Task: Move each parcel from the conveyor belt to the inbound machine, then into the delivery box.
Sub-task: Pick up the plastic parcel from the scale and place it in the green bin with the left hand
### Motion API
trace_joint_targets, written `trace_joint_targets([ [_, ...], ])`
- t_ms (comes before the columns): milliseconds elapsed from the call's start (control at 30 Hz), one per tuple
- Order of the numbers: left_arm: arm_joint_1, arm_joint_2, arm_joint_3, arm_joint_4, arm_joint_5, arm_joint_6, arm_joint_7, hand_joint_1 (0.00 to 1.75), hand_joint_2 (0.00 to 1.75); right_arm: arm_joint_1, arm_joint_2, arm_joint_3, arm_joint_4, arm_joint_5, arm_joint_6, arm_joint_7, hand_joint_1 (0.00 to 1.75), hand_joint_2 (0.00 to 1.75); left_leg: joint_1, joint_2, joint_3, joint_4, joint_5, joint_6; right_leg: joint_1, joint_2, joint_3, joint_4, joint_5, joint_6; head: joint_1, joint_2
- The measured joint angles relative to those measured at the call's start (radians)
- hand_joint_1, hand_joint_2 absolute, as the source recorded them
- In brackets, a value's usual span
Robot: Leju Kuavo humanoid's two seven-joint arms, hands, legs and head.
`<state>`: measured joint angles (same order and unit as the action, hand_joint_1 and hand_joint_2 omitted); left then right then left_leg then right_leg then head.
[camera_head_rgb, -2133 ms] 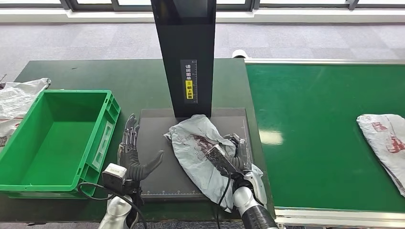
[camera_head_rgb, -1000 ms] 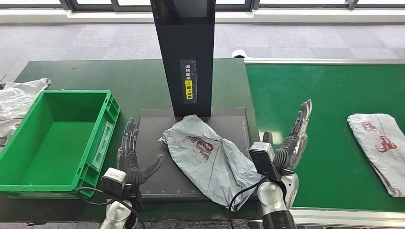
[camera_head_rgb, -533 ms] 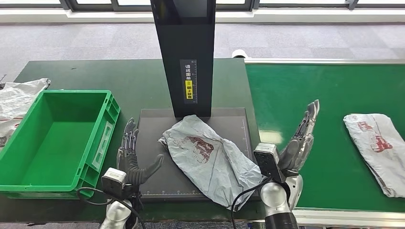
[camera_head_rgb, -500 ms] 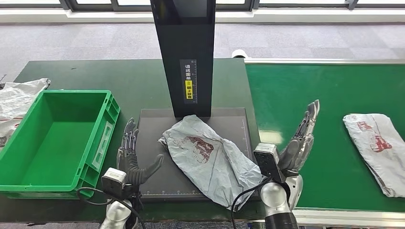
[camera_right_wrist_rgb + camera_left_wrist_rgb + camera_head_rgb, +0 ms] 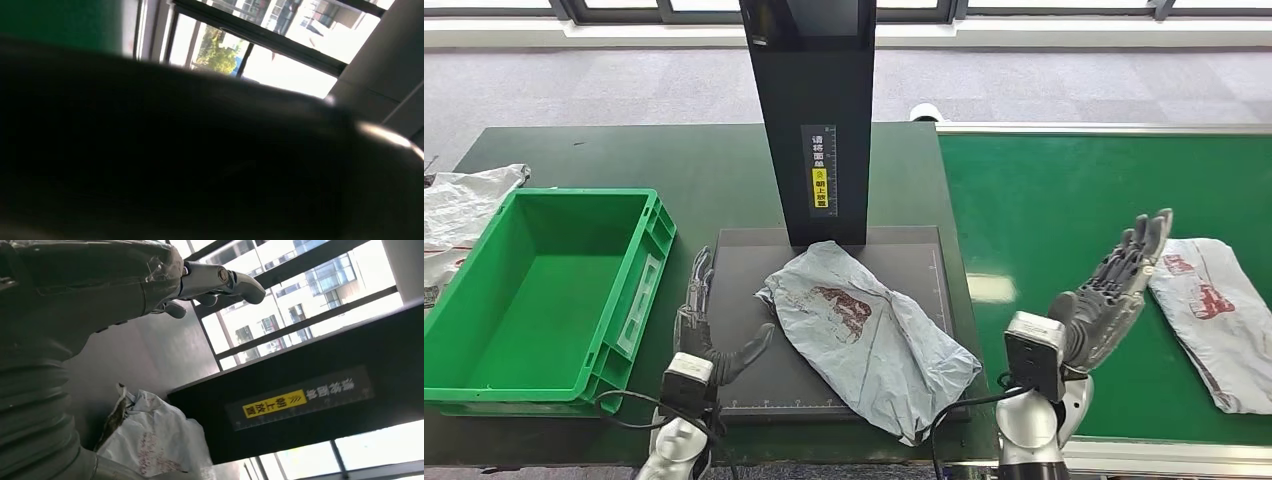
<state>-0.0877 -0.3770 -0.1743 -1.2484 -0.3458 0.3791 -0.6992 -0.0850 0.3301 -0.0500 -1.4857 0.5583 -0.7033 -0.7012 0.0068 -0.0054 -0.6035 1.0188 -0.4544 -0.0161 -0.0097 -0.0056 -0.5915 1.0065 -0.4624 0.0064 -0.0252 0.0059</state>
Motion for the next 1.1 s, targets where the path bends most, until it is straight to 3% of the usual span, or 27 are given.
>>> trace_joint_targets([
  [167, -0.11, -0.011, -0.047, 0.208, -0.131, 0.115, 0.083, 0.0, 1.75, 0.018, 0.0, 0.008, -0.139, -0.083, 0.001, -0.003, 0.0, 1.75, 0.0, 0.0, 0.0, 0.0, 0.0, 0.0, 0.0, 0.0, 0.001, 0.0, 0.0, 0.0, 0.0, 0.0],
  [367, -0.255, -0.017, -0.263, 0.488, -0.104, 0.258, 0.252, 0.0, 1.75, 0.019, 0.0, 0.013, -0.16, -0.108, 0.006, -0.002, 0.0, 1.75, -0.001, 0.001, 0.001, 0.0, 0.0, 0.001, -0.001, 0.0, 0.001, 0.0, 0.001, 0.001, 0.0, 0.0],
  [667, -0.355, -0.017, -0.485, 0.675, -0.022, 0.303, 0.304, 0.0, 1.75, 0.019, -0.001, 0.013, -0.16, -0.11, 0.006, -0.002, 0.0, 1.75, -0.001, 0.0, 0.0, 0.0, 0.0, 0.001, -0.001, 0.0, 0.002, 0.0, 0.001, 0.001, 0.0, 0.0],
  [800, -0.378, -0.017, -0.548, 0.708, -0.019, 0.286, 0.339, 1.75, 1.75, 0.019, -0.002, 0.013, -0.159, -0.11, 0.006, -0.002, 0.0, 1.75, -0.001, 0.0, 0.001, 0.0, 0.0, 0.001, -0.001, 0.0, 0.002, 0.0, 0.001, 0.001, 0.0, 0.0],
  [1000, -0.426, -0.017, -0.687, 0.762, -0.107, 0.235, 0.496, 1.75, 1.75, 0.018, -0.002, 0.013, -0.151, -0.108, 0.006, -0.002, 0.0, 1.75, -0.001, -0.002, 0.005, 0.0, 0.0, 0.002, -0.001, -0.003, 0.008, 0.0, 0.0, 0.002, 0.0, 0.0],
  [1100, -0.445, -0.017, -0.74, 0.778, -0.126, 0.235, 0.531, 1.75, 1.75, 0.018, -0.002, 0.013, -0.148, -0.107, 0.006, -0.002, 0.0, 1.75, -0.001, -0.002, 0.007, 0.0, -0.001, 0.002, -0.001, -0.003, 0.01, -0.001, -0.001, 0.002, 0.0, 0.0],
])
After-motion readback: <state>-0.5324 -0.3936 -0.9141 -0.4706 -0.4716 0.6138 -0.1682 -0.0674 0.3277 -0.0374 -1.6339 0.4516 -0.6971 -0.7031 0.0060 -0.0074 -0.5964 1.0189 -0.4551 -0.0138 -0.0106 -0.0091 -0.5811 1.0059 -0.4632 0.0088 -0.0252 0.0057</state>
